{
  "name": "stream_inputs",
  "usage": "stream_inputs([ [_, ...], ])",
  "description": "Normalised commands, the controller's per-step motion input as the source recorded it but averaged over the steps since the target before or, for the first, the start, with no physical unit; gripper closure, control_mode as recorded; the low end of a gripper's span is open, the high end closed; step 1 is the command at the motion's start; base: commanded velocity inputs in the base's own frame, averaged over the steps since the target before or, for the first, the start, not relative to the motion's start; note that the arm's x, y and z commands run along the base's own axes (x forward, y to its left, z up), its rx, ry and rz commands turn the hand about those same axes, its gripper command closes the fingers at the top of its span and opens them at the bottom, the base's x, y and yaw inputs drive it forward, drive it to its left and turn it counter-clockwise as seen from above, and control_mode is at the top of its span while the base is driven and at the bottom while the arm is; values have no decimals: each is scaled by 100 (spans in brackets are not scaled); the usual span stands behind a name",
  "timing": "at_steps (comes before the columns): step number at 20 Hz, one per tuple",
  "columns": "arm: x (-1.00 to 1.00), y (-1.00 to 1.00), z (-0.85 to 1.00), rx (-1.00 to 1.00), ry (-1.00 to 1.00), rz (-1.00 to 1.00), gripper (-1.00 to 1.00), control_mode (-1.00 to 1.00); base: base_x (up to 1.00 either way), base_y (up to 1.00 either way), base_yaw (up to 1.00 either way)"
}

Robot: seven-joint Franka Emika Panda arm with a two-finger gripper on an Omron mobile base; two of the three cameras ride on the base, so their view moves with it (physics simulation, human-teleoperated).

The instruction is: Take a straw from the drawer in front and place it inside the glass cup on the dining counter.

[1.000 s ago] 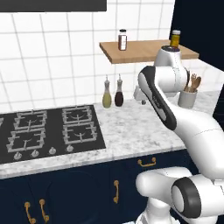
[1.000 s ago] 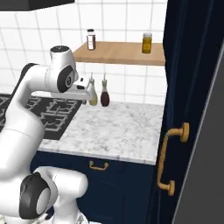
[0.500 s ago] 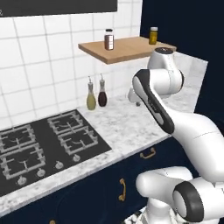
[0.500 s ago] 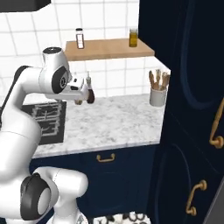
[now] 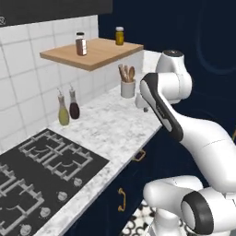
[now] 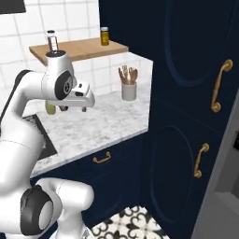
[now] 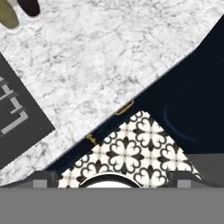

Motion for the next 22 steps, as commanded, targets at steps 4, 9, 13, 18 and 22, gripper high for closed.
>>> stream_inputs([
  [4, 0, 0, 0, 0, 0, 0, -100, 100, 0, 80, -59],
  [9, 0, 0, 0, 0, 0, 0, -100, 100, 0, 75, -56],
  [13, 0, 0, 0, 0, 0, 0, -100, 100, -5, 72, -50],
  [18, -9, 11, 0, 23, 0, -29, -100, -100, -2, 13, -9],
  [22, -6, -44, 0, 49, -4, -18, -100, -100, 0, 0, 0],
])
